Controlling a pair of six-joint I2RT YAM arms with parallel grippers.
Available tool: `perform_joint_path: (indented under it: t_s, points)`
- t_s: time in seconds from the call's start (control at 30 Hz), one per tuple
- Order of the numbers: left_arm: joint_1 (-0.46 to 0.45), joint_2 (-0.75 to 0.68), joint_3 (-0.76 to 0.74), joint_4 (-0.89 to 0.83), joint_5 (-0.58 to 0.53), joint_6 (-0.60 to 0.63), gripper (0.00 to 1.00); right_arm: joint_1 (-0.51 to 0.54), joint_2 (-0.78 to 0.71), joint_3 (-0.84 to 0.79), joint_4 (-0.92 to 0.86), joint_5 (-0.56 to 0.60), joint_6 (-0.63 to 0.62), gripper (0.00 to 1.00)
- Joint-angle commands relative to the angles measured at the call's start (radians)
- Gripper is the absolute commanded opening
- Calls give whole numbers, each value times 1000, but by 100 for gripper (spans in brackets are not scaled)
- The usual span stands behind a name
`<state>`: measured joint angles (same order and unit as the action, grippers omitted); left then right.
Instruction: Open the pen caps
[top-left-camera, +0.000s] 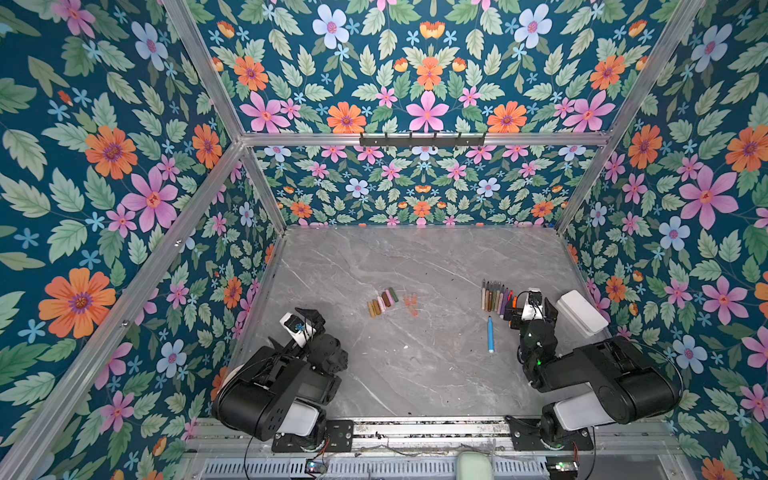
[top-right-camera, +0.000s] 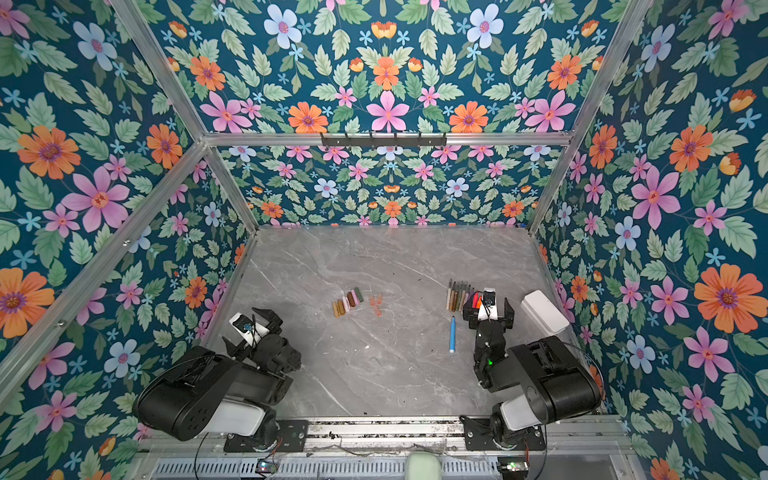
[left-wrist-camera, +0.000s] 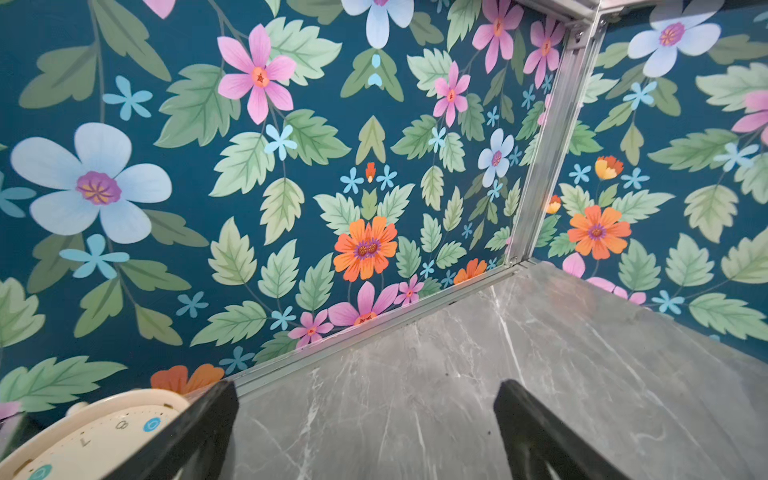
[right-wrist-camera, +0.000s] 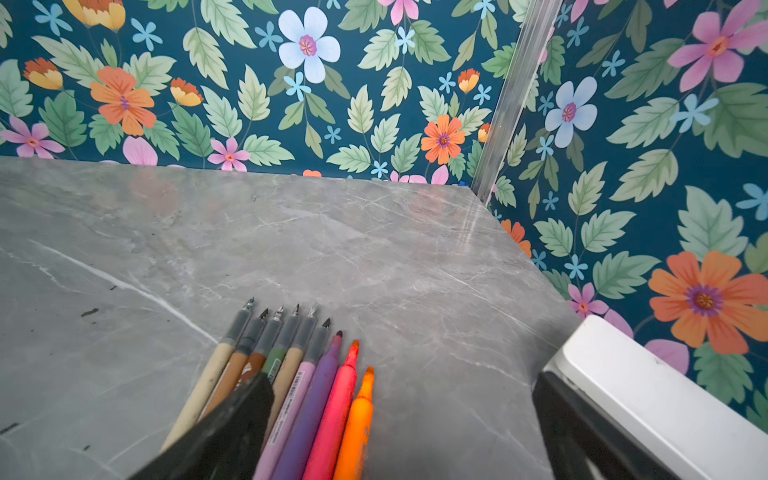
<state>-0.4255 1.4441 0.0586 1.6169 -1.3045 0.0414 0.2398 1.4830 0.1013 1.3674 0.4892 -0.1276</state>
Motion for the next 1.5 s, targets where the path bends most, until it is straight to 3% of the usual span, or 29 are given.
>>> perform_joint_path:
  t_s: [0.0,0.23,0.37,0.53,0.6,0.67,0.7,0.83,0.93,0.97,1.13,1.23,1.33,1.4,1.47]
  points:
    - [2,55,22,59,89,46,100,0,2,1,52,-9,13,98]
    - [36,176,125,58,232,162,100,0,0,2,50,-10,13,98]
    - [101,198,102,53,411,108,100,0,0,4,47,-10,13,98]
    - [141,169,61,57,527,68,100,-3,-8,12,23,-13,14,98]
    - [177,149,24,59,707,54,100,-5,-10,12,18,-15,16,98]
    - [267,169,2,60,1022,48,100,-6,-12,13,14,-17,17,98]
    - [301,200,14,62,1122,44,100,-7,-12,13,13,-17,17,98]
    - [333,192,92,-74,995,-25,100,-6,-12,14,13,-17,18,98]
    - [346,176,218,-336,1001,-49,100,-12,-18,20,-7,-23,22,98]
    - [376,170,208,-324,1050,-67,100,-16,-26,27,-29,-28,28,98]
    - [385,170,207,-321,1047,-73,100,-40,-60,50,-124,-55,54,98]
    - [386,169,205,-320,1048,-72,100,-40,-52,25,-71,-46,58,98]
    - [385,170,210,-329,1073,-61,100,-41,-85,-46,46,37,100,98]
    - [385,170,213,-336,1086,-57,100,-56,-176,-49,-51,32,130,98]
    - [385,170,214,-338,1086,-57,100,-100,-232,3,-231,-70,156,98]
